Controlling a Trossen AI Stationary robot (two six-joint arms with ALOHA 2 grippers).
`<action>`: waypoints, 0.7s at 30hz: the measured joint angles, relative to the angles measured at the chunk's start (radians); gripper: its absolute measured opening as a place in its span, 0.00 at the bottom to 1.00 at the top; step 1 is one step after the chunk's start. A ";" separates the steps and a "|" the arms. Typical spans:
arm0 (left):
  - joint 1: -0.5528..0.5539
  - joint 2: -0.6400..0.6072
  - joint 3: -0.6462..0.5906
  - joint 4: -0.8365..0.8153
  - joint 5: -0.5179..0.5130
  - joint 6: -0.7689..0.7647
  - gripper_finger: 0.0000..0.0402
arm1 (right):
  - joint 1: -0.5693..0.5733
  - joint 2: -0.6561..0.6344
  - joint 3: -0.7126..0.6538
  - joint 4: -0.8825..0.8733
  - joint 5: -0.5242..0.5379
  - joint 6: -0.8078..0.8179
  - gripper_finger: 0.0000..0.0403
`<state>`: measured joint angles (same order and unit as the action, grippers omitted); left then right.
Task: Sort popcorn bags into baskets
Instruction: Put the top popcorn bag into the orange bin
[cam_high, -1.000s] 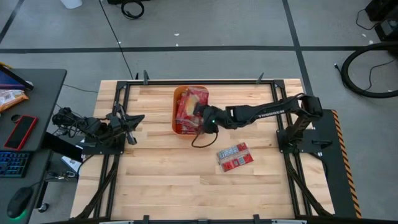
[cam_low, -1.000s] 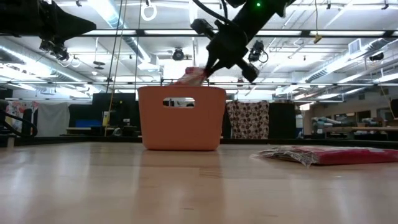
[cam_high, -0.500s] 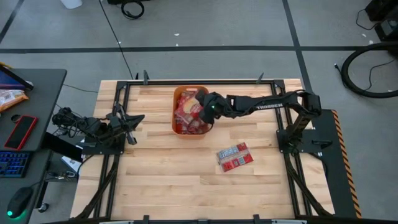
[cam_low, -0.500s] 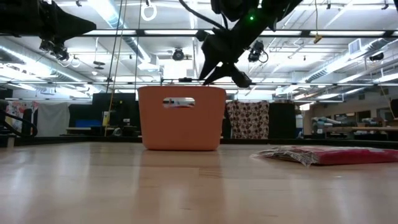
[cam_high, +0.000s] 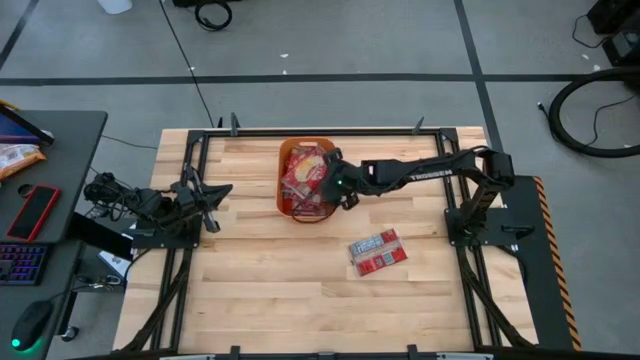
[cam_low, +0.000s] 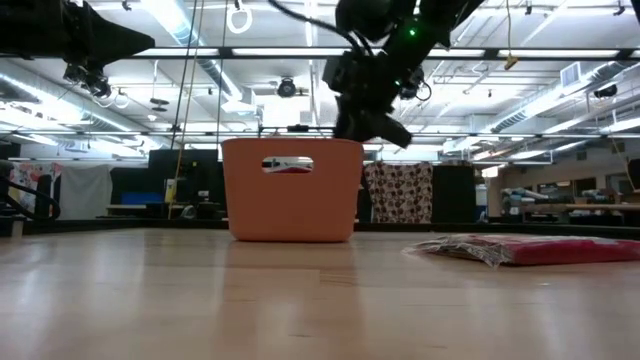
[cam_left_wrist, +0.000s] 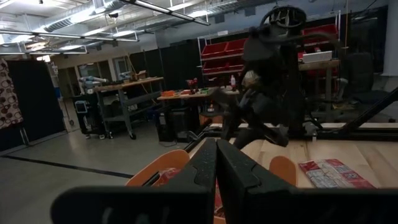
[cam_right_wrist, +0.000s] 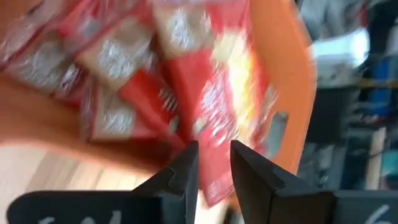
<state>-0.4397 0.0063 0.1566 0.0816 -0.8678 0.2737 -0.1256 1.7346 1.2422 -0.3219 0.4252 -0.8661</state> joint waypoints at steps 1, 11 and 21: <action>0.000 0.000 0.000 0.000 0.000 0.000 0.03 | -0.004 0.004 0.000 -0.023 -0.009 0.033 0.24; 0.000 0.000 0.000 0.002 0.000 0.000 0.03 | -0.063 0.095 0.000 -0.028 -0.027 0.025 0.24; 0.000 0.000 0.000 -0.003 0.000 0.000 0.03 | -0.082 0.136 -0.001 0.150 0.029 -0.113 0.23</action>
<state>-0.4397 0.0066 0.1562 0.0788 -0.8677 0.2737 -0.2077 1.8703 1.2415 -0.1721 0.4538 -0.9787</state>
